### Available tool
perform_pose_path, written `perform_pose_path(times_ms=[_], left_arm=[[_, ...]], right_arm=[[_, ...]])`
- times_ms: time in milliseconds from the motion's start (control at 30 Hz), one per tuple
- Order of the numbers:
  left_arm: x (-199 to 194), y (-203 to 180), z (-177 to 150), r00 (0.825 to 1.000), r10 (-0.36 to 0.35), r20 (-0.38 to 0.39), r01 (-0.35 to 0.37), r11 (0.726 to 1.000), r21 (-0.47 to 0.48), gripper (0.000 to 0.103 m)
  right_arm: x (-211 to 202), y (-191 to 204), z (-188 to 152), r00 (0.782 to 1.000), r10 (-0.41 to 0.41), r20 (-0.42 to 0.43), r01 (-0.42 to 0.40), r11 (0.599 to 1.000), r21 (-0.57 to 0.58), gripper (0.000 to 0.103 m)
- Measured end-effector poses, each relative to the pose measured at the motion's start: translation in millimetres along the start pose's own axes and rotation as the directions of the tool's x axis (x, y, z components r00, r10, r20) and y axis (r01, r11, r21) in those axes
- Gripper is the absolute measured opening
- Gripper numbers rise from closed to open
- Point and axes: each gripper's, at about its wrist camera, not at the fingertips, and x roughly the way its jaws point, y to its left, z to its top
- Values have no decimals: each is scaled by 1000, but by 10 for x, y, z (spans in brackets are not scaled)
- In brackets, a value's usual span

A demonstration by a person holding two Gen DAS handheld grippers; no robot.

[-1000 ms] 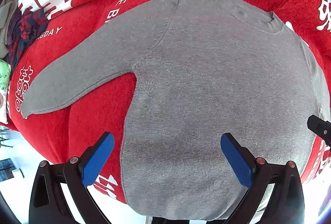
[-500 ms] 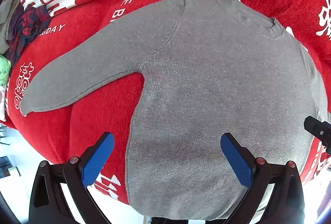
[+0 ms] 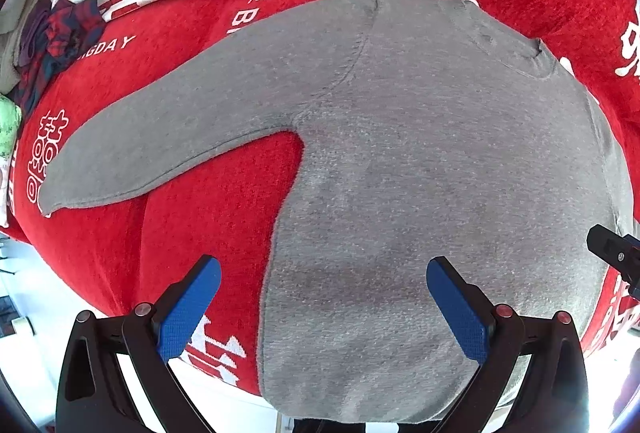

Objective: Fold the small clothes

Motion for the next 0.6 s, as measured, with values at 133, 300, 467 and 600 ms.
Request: perform_pose_path(times_ms=[133,300,467,600], left_arm=[[17,72,0,1000,-5,-2,5,1000,-12,103],[48,198,-3,1000,-13,-7,12,999,-33,103],[101,372,-15,1000,-22,-8,21,998,-67,103],[173,644,6,997,-82,16,83,988,-127,103]], right_arm=[[-9,80,-1,1000,2,-3,-2,1000,-16,103],[-18,197,12,1000,-1,6,1,999,-33,103],[-2,366,19,1000,-6,4,6,998,-64,103],[17,537,18,1000,1,-2,-1,996,-91,103]])
